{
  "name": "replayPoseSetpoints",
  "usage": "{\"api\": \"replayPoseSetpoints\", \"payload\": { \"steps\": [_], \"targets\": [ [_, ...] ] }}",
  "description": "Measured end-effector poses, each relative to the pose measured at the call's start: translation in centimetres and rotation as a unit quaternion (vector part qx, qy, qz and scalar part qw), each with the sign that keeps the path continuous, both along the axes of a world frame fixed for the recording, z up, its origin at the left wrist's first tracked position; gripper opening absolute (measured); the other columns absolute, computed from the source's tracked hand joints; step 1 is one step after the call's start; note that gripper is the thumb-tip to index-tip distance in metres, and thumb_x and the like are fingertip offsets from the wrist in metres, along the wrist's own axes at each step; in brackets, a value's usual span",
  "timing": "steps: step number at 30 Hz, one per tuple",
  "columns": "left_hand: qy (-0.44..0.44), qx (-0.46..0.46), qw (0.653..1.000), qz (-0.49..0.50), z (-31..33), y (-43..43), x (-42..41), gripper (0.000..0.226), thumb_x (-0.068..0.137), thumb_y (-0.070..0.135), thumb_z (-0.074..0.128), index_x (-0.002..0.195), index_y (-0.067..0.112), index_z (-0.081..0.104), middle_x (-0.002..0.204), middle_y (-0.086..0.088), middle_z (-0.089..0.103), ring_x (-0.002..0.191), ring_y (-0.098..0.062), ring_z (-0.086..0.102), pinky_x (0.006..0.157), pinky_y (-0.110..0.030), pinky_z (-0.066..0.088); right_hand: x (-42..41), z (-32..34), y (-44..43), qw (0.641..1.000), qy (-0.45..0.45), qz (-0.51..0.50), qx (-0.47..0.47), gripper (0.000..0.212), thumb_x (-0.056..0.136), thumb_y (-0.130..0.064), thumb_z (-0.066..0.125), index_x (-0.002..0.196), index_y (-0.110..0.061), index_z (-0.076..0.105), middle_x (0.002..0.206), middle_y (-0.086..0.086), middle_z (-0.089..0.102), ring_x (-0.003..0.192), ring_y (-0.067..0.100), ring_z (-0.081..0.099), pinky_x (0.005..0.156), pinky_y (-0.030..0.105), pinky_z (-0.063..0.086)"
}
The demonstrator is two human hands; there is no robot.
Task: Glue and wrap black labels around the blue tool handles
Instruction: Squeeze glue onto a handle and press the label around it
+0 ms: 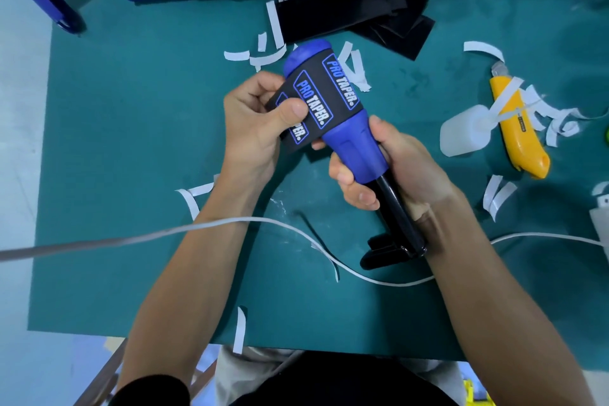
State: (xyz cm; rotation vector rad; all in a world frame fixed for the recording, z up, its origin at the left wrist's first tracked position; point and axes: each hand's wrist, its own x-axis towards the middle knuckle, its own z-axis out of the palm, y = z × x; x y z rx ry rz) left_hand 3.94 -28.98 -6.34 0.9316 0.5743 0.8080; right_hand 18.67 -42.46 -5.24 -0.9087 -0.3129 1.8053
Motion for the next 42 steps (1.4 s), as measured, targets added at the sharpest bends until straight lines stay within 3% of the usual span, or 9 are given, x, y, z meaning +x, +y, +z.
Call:
{"api": "replayPoseSetpoints", "payload": {
  "steps": [7,18,21,26,30,34,36,39,42],
  "targets": [
    [0.043,-0.037,0.998,0.008,-0.1,0.2,0.1,0.031,0.059,0.036,0.099,0.075,0.019,0.077,0.075,-0.004,0.075,0.063,-0.017,0.066,0.063,-0.030,0.052,0.7,-0.2,0.0,1.000,0.013,-0.012,0.004,0.060,0.110,-0.049,0.030,0.122,-0.005,0.069,0.074,0.011,0.057,0.042,0.018,0.043,0.044,0.022,0.038],
    [0.009,0.026,0.998,-0.059,1.1,-0.3,0.3,0.009,0.076,0.022,0.083,0.081,0.018,0.077,0.076,-0.004,0.078,0.056,-0.019,0.072,0.055,-0.028,0.056,-0.4,-0.1,-0.2,0.996,0.078,0.007,0.033,0.070,0.095,-0.068,0.033,0.114,-0.007,0.060,0.060,0.002,0.054,0.032,0.009,0.041,0.036,0.018,0.036],
    [0.007,0.016,0.997,-0.074,0.8,-0.1,0.1,0.018,0.076,0.022,0.086,0.081,0.012,0.072,0.076,-0.011,0.076,0.052,-0.027,0.070,0.051,-0.030,0.054,-0.6,-0.2,-0.2,0.996,0.080,0.005,0.036,0.069,0.095,-0.068,0.034,0.112,-0.006,0.060,0.060,0.002,0.054,0.031,0.009,0.041,0.036,0.017,0.036],
    [0.088,0.027,0.995,-0.026,0.7,-0.3,0.5,0.047,0.059,0.046,0.098,0.086,0.016,0.073,0.069,0.004,0.075,0.057,-0.008,0.066,0.055,-0.020,0.050,-0.4,-0.2,-0.3,0.987,0.139,0.049,0.056,0.067,0.095,-0.069,0.034,0.107,-0.007,0.055,0.061,0.001,0.054,0.032,0.008,0.045,0.035,0.017,0.038],
    [0.099,0.054,0.992,-0.059,0.5,-1.3,0.8,0.075,0.070,0.069,0.082,0.103,0.004,0.066,0.070,0.004,0.067,0.061,-0.018,0.055,0.061,-0.024,0.045,-0.5,-0.2,-0.6,0.982,0.158,0.072,0.079,0.068,0.098,-0.069,0.038,0.104,-0.004,0.056,0.062,0.005,0.057,0.031,0.009,0.045,0.035,0.016,0.039],
    [0.098,0.012,0.991,-0.086,0.8,-2.8,1.3,0.081,0.076,0.079,0.068,0.101,0.002,0.071,0.098,-0.017,0.070,0.093,-0.028,0.062,0.086,-0.044,0.050,-0.6,0.1,-0.4,0.995,0.076,0.064,0.030,0.076,0.096,-0.077,0.032,0.090,-0.008,0.063,0.063,0.011,0.062,0.034,0.017,0.050,0.037,0.017,0.040],
    [0.081,-0.013,0.994,-0.075,1.1,-2.9,1.3,0.065,0.077,0.072,0.070,0.090,0.009,0.076,0.083,-0.011,0.074,0.075,-0.024,0.069,0.074,-0.035,0.057,-0.7,0.2,-0.1,1.000,0.004,0.031,-0.002,0.080,0.098,-0.075,0.029,0.084,-0.008,0.070,0.070,0.020,0.068,0.044,0.025,0.059,0.044,0.023,0.046],
    [0.042,0.010,0.997,-0.057,2.1,-3.0,1.3,0.049,0.087,0.054,0.066,0.075,0.006,0.069,0.053,-0.014,0.057,0.039,-0.022,0.052,0.043,-0.026,0.043,-0.9,0.5,0.8,0.993,-0.086,-0.075,-0.018,0.068,0.102,-0.057,0.037,0.084,-0.007,0.080,0.082,0.027,0.072,0.062,0.033,0.070,0.058,0.035,0.058],
    [0.078,0.072,0.993,0.047,2.9,-3.2,1.0,0.035,0.085,0.041,0.074,0.077,0.007,0.069,0.061,0.004,0.063,0.047,-0.012,0.048,0.047,-0.021,0.041,-1.7,1.1,1.3,0.973,-0.179,-0.148,-0.001,0.050,0.093,-0.056,0.052,0.098,-0.013,0.077,0.090,0.024,0.073,0.078,0.031,0.073,0.062,0.040,0.062]
  ]
}}
